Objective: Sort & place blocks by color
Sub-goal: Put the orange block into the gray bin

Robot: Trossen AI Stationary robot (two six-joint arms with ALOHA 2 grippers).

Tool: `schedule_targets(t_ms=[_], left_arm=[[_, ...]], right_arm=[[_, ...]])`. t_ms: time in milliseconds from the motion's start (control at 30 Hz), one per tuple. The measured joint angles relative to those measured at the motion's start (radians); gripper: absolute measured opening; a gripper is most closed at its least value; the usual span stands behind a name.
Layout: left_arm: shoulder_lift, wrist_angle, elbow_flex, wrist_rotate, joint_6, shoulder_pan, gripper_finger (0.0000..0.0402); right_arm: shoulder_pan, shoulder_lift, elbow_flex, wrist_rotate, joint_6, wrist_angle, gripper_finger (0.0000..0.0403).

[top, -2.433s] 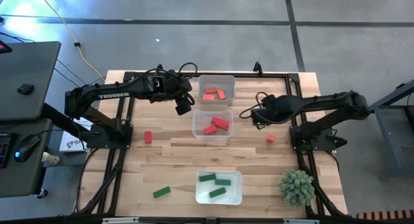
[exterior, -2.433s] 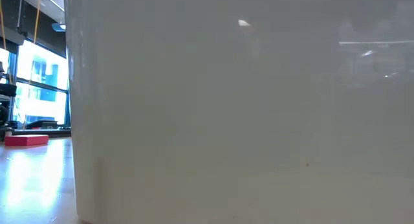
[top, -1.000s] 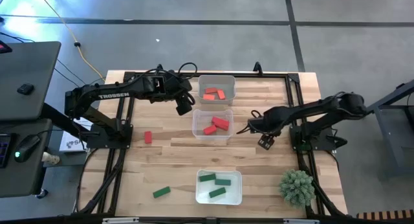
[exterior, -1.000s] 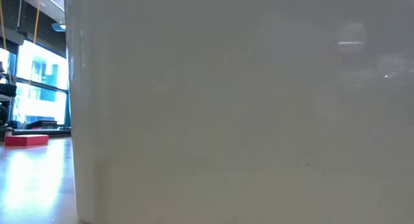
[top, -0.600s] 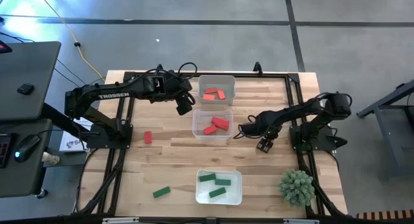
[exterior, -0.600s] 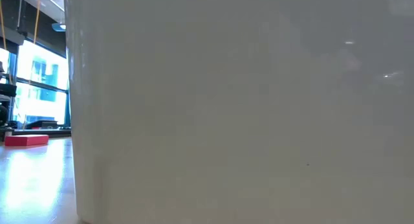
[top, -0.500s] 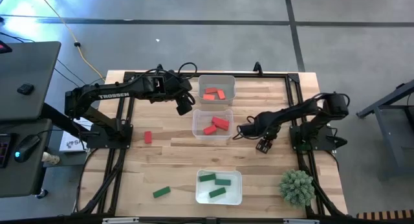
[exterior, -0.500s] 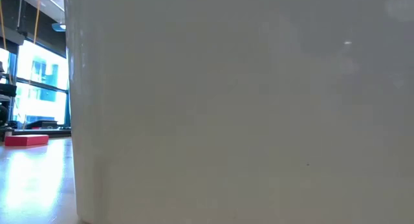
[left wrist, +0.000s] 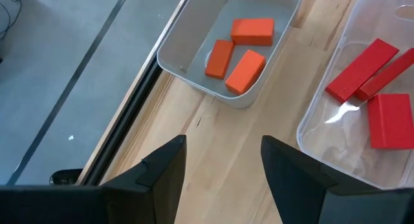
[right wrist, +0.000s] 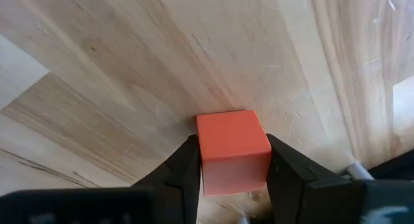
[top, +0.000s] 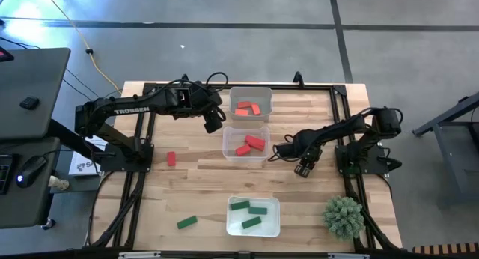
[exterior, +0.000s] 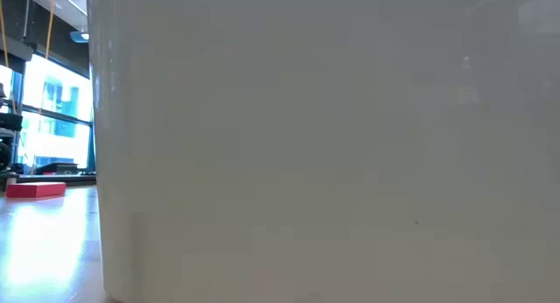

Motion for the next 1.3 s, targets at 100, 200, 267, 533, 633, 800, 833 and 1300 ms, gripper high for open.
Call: schedule_targets(t_ms=[100, 200, 267, 533, 633, 800, 833, 1300], left_arm=[[0.000, -0.001, 0.000, 0.000, 0.000, 0.014, 0.0188], [0.000, -0.009, 0.000, 0.009, 0.000, 0.040, 0.0188], [0.000, -0.014, 0.000, 0.034, -0.007, 0.061, 0.0188], [0.000, -0.024, 0.000, 0.069, -0.009, 0.145, 0.0188], [0.000, -0.030, 0.000, 0.069, -0.009, 0.178, 0.0188], [0.000, -0.076, 0.000, 0.070, -0.028, 0.226, 0.0188], [0.000, -0.088, 0.000, 0.070, -0.042, 0.234, 0.0188], [0.000, -0.187, 0.000, 0.165, -0.175, 0.262, 0.0188]], right_arm=[[0.000, 0.000, 0.003, -0.003, 0.002, -0.003, 0.0112], [0.000, -0.001, 0.029, -0.003, 0.002, -0.005, 0.0112], [0.000, -0.007, 0.055, -0.003, 0.002, -0.018, 0.0112], [-0.029, -0.042, 0.215, 0.092, 0.008, -0.089, 0.0112], [-0.060, -0.042, 0.296, 0.149, -0.016, -0.165, 0.0112], [-0.133, -0.042, 0.423, 0.221, -0.119, -0.197, 0.0112], [-0.150, -0.042, 0.444, 0.229, -0.148, -0.194, 0.0112], [-0.417, -0.036, 0.541, 0.114, -0.534, 0.198, 0.0112]])
